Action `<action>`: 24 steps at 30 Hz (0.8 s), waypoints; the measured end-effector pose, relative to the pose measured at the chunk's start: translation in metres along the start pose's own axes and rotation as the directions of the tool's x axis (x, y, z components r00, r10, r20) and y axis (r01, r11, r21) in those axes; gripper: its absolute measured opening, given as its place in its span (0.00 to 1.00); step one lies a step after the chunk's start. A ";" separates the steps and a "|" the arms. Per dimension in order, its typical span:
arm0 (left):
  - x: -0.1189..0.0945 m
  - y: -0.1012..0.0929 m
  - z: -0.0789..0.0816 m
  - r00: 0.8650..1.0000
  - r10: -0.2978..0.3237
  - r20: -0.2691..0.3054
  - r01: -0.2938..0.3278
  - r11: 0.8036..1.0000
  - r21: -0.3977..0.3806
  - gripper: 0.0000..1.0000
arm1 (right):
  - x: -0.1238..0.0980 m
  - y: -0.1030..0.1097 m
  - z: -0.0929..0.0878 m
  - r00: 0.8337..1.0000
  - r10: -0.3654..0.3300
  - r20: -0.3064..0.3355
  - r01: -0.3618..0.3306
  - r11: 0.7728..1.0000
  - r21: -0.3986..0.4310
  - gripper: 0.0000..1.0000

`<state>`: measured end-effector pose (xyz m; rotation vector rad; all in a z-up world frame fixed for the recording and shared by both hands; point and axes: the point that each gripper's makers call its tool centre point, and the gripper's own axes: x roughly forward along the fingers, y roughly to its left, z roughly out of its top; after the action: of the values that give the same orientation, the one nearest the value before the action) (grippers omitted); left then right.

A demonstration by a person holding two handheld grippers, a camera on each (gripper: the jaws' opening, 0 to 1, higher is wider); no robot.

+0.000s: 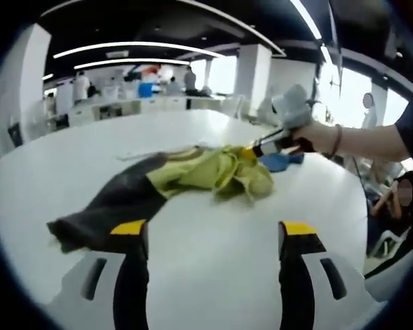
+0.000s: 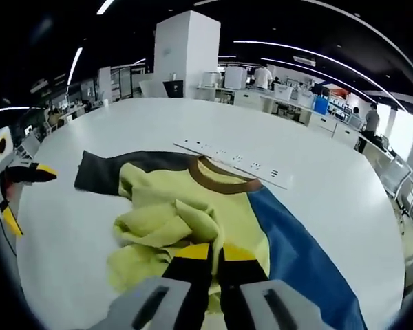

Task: Fold the garment on the visible template until the final outline fits inside the template.

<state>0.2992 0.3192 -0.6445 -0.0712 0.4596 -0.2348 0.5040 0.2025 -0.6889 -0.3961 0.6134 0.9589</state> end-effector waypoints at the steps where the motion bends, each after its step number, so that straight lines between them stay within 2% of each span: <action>1: 0.000 0.000 -0.001 1.000 0.001 -0.002 -0.001 1.000 0.001 0.73 | 0.001 0.000 -0.002 1.000 0.001 -0.006 -0.001 1.000 0.007 0.00; 7: -0.003 0.001 -0.001 1.000 0.000 -0.002 0.000 1.000 -0.005 0.72 | 0.001 -0.003 -0.004 1.000 0.003 -0.009 -0.002 0.996 0.088 0.02; 16: -0.003 0.003 0.010 1.000 0.002 0.024 -0.002 1.000 -0.006 0.72 | -0.024 -0.006 0.002 0.999 -0.042 0.013 0.038 0.981 0.189 0.38; 19: -0.001 0.002 0.014 0.999 -0.004 0.032 0.004 1.000 -0.006 0.72 | -0.034 -0.003 0.004 0.999 -0.046 0.029 0.038 0.976 0.215 0.43; 24: 0.003 0.002 0.020 0.999 -0.014 0.052 0.016 0.999 -0.032 0.70 | -0.049 0.008 0.004 0.998 -0.035 0.046 0.023 0.966 0.256 0.44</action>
<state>0.3112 0.3203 -0.6280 -0.1126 0.4118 -0.2394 0.4776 0.1774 -0.6551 -0.1500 0.6748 0.8462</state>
